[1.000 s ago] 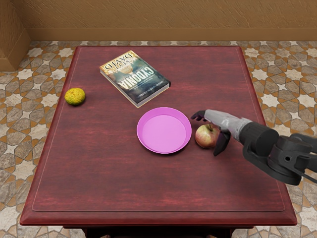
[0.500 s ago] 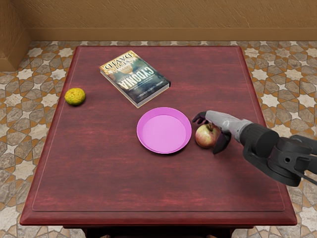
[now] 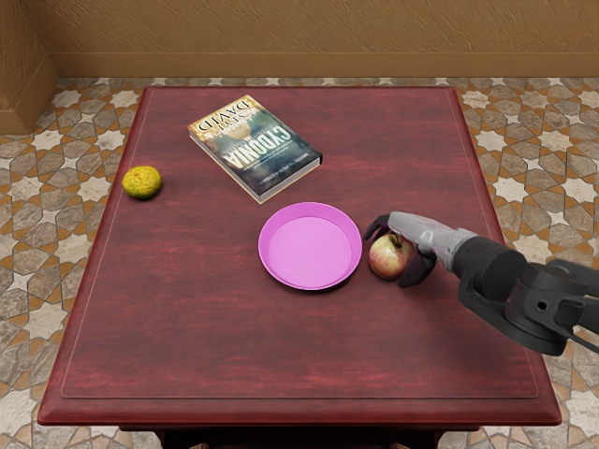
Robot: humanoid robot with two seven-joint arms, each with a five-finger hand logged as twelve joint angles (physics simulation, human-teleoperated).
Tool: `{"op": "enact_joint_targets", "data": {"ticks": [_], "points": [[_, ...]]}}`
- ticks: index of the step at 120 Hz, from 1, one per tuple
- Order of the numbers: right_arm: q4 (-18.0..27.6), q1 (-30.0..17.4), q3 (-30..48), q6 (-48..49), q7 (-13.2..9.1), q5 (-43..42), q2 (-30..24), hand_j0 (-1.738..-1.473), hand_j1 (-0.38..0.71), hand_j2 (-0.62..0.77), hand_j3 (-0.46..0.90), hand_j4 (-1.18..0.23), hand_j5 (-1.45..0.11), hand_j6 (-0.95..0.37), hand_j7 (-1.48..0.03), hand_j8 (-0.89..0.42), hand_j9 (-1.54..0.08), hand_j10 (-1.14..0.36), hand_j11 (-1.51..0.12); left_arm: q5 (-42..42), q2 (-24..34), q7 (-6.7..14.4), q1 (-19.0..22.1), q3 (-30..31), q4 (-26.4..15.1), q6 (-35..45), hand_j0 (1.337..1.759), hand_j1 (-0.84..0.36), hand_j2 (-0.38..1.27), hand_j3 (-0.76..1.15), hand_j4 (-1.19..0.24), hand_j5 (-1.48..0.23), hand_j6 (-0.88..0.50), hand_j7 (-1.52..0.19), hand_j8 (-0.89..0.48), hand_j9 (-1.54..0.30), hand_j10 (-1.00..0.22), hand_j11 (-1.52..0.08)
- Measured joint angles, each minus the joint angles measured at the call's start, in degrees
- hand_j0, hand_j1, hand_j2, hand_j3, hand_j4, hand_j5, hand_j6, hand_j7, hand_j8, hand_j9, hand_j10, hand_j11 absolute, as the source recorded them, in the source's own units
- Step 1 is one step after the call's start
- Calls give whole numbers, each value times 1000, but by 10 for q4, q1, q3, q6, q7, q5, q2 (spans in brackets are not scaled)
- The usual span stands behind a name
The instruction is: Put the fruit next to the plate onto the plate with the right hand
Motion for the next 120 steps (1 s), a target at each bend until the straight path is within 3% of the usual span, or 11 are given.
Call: {"op": "enact_joint_targets", "data": {"ticks": [37, 64, 120], "points": [[1, -6, 1, 0, 0, -3, 1, -1650, 165, -115, 0, -518, -627, -336, -643, -332, -649, -506, -649, 0, 0, 0, 0, 0, 0, 0, 1658, 339, 2, 0, -9, -11, -9, -11, -9, -11, -9, -11], [0, -7, 5, 0, 0, 0, 1, -1651, 187, 104, 0, -554, -768, -362, -765, -337, -785, -535, -781, 0, 0, 0, 0, 0, 0, 0, 1658, 339, 2, 0, -9, -11, -9, -11, -9, -11, -9, -11], [-5, -7, 35, 3, 0, 7, 0, -1650, 151, 111, 0, -561, -866, -362, -855, -329, -886, -530, -894, 0, 0, 0, 0, 0, 0, 0, 1658, 339, 2, 0, -9, -11, -9, -11, -9, -11, -9, -11]]}}
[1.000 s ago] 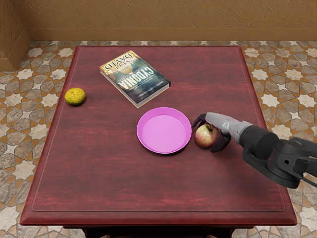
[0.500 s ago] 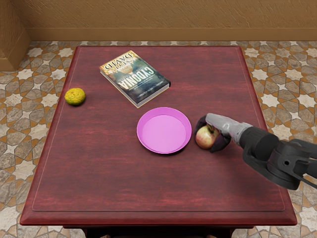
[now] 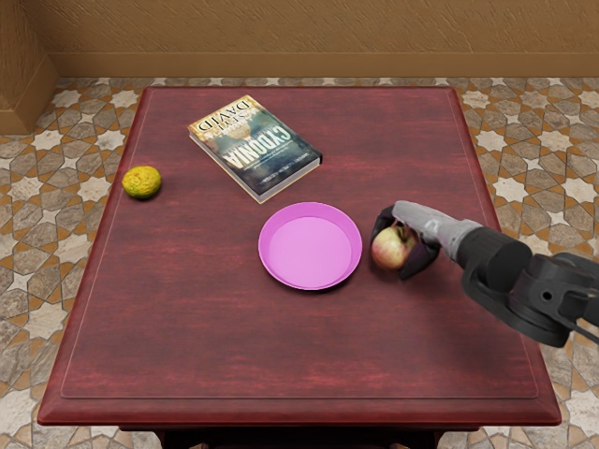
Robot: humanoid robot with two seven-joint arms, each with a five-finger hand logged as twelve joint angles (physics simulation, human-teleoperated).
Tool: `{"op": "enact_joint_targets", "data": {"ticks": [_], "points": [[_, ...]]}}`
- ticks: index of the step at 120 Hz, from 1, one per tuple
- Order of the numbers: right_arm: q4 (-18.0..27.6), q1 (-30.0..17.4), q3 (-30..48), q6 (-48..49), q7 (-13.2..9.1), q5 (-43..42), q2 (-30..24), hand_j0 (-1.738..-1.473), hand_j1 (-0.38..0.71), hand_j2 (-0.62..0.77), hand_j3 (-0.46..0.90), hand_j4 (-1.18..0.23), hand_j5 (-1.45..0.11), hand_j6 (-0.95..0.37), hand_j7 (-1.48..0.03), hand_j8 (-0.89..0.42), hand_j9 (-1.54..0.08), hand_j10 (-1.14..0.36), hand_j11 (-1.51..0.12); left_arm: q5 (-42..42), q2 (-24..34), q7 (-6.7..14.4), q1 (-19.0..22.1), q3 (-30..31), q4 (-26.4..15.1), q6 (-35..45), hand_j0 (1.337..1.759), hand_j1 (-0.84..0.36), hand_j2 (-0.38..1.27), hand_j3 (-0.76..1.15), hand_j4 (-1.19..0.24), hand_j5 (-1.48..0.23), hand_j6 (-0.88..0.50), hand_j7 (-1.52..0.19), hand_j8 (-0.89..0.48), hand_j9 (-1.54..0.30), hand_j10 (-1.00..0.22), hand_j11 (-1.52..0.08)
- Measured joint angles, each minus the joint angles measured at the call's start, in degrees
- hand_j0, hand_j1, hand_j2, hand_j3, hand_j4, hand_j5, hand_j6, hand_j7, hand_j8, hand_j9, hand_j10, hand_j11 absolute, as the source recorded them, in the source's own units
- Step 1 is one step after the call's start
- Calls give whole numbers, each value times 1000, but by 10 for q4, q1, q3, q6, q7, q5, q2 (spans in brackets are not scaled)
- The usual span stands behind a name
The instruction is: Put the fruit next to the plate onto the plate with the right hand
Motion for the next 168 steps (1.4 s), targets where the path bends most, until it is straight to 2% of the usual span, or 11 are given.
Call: {"op": "enact_joint_targets", "data": {"ticks": [28, 88, 100, 107, 141, 168], "points": [[3, 3, 30, 4, 0, 1, 6, -1650, 136, 87, 0, -575, -863, -370, -858, -341, -882, -537, -889, 0, 0, 0, 0, 0, 0, 0, 1658, 339, 2, 0, -9, -11, -9, -11, -9, -11, -9, -11], [-2, 23, 55, 14, -1, 1, 104, -1649, 72, 9, 0, -612, -864, -414, -855, -383, -879, -578, -882, 0, 0, 0, 0, 0, 0, 0, 1658, 339, 2, 0, -9, -11, -9, -11, -9, -11, -9, -11], [-21, 26, 54, 15, -1, -3, 127, -1649, 68, -24, 0, -615, -863, -410, -854, -382, -877, -577, -880, 0, 0, 0, 0, 0, 0, 0, 1658, 339, 2, 0, -9, -11, -9, -11, -9, -11, -9, -11], [-32, 28, 54, 16, -1, -4, 138, -1649, 90, 41, 0, -610, -860, -405, -854, -381, -874, -575, -878, 0, 0, 0, 0, 0, 0, 0, 1658, 339, 2, 0, -9, -11, -9, -11, -9, -11, -9, -11], [-101, 30, 44, 17, 0, -16, 176, -1651, 137, 102, 0, -573, -860, -368, -853, -345, -876, -536, -891, 0, 0, 0, 0, 0, 0, 0, 1658, 339, 2, 0, -9, -11, -9, -11, -9, -11, -9, -11], [-125, 27, 35, 17, 0, -20, 189, -1651, 153, 114, 0, -562, -859, -357, -853, -338, -872, -526, -892, 0, 0, 0, 0, 0, 0, 0, 1658, 339, 2, 0, -9, -11, -9, -11, -9, -11, -9, -11]]}}
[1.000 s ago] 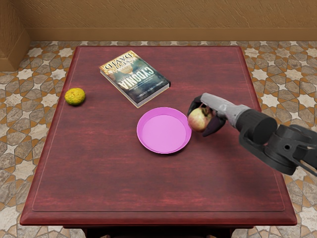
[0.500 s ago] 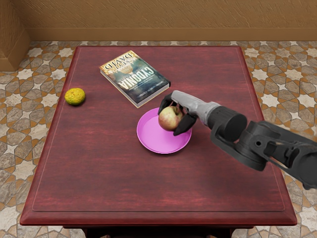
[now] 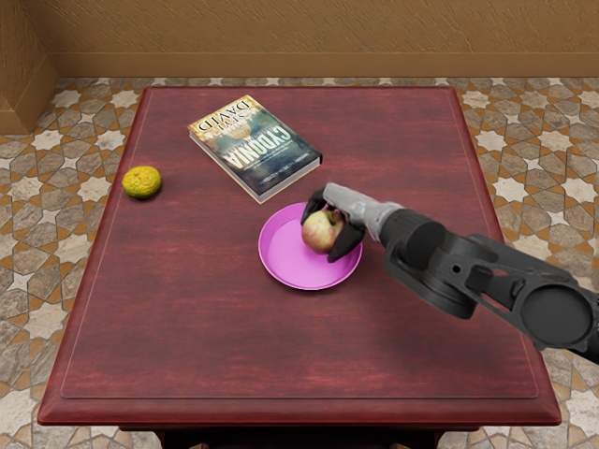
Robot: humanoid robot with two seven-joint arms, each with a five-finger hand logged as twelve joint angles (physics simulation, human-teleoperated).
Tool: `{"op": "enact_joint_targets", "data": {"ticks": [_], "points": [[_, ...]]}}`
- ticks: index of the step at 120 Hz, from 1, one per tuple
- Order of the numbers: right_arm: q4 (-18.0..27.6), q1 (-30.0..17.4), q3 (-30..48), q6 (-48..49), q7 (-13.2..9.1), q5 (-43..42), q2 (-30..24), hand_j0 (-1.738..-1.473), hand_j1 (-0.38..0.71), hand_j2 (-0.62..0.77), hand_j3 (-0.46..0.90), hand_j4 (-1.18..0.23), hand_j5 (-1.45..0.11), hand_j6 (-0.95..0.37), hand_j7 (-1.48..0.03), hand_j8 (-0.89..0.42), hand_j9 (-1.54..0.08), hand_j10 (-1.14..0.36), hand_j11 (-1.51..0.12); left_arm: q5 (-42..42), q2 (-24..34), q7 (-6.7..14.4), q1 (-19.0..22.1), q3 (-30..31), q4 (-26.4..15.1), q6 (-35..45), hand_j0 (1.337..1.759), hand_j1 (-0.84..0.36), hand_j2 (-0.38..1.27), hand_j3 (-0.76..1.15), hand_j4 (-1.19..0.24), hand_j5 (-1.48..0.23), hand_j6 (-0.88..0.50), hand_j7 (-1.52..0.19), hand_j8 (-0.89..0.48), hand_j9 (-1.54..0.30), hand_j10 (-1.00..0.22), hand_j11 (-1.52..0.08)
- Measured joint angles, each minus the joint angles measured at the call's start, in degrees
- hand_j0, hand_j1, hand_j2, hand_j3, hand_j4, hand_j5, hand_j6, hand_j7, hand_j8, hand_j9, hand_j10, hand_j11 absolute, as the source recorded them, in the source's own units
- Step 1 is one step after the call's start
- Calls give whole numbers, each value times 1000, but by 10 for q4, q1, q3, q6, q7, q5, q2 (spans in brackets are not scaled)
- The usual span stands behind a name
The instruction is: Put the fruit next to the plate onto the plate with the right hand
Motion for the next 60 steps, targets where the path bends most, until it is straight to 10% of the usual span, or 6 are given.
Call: {"op": "enact_joint_targets", "data": {"ticks": [60], "points": [[2, 4, 5, 6, 0, 6, 12, -1657, -263, 14, 0, -99, -139, -67, -138, -65, -141, -91, -143, 0, 0, 0, 0, 0, 0, 0, 1658, 339, 2, 0, -9, -11, -9, -11, -9, -11, -9, -11]]}}
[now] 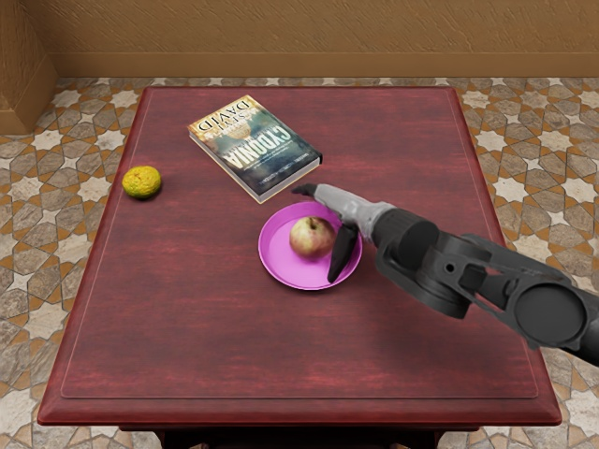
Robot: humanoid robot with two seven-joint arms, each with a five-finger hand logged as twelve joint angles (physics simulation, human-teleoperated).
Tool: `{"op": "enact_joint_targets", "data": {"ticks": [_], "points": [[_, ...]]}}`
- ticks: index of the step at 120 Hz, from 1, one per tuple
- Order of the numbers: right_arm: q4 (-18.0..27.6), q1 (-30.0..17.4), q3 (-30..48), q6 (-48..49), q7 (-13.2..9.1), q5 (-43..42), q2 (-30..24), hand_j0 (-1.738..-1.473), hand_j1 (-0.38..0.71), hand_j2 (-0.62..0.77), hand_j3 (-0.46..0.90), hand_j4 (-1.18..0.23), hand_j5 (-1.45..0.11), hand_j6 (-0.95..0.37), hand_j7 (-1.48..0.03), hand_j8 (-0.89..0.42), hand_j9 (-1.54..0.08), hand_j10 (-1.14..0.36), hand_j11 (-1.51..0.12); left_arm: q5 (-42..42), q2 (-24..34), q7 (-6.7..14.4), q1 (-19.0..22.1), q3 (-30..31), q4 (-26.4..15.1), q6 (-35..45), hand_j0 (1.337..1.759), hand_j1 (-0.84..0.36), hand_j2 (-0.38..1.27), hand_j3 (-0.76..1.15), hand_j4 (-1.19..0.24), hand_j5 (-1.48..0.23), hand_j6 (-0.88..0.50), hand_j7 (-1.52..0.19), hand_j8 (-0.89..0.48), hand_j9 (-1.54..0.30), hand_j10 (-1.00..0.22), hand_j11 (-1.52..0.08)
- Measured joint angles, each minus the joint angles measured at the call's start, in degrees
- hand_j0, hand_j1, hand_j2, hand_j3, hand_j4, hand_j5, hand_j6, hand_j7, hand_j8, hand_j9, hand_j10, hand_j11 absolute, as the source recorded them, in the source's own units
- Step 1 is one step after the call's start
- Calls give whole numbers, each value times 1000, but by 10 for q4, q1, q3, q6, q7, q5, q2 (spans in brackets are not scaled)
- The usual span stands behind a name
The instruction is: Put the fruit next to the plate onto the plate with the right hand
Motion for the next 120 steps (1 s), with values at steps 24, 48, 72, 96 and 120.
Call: {"op": "enact_joint_targets", "data": {"ticks": [24, 48, 72, 96, 120], "points": [[25, 2, 17, 2, 0, 7, -9, -1658, -317, 6, 0, -38, -52, -27, -52, -25, -53, -35, -54, 0, 0, 0, 0, 0, 0, 0, 1658, 339, 2, 0, -9, -11, -9, -11, -9, -11, -9, -11], [57, -1, 55, 21, 0, 58, -45, -1658, -338, 3, 0, -15, -20, -11, -19, -10, -20, -14, -20, 0, 0, 0, 0, 0, 0, 0, 1658, 339, 2, 0, -9, -11, -9, -11, -9, -11, -9, -11], [67, -3, 136, 110, 0, 200, -105, -1658, -345, 2, 0, -6, -8, -5, -7, -5, -8, -6, -8, 0, 0, 0, 0, 0, 0, 0, 1658, 339, 2, 0, -9, -11, -9, -11, -9, -11, -9, -11], [66, -4, 215, 238, 0, 365, -188, -1658, -348, 1, 0, -3, -3, -3, -3, -2, -3, -2, -3, 0, 0, 0, 0, 0, 0, 0, 1658, 339, 2, 0, -9, -11, -9, -11, -9, -11, -9, -11], [60, -6, 266, 330, 0, 487, -264, -1658, -349, 1, 0, -2, -1, -2, -1, -1, -1, -1, -1, 0, 0, 0, 0, 0, 0, 0, 1658, 339, 2, 0, -9, -11, -9, -11, -9, -11, -9, -11]]}}
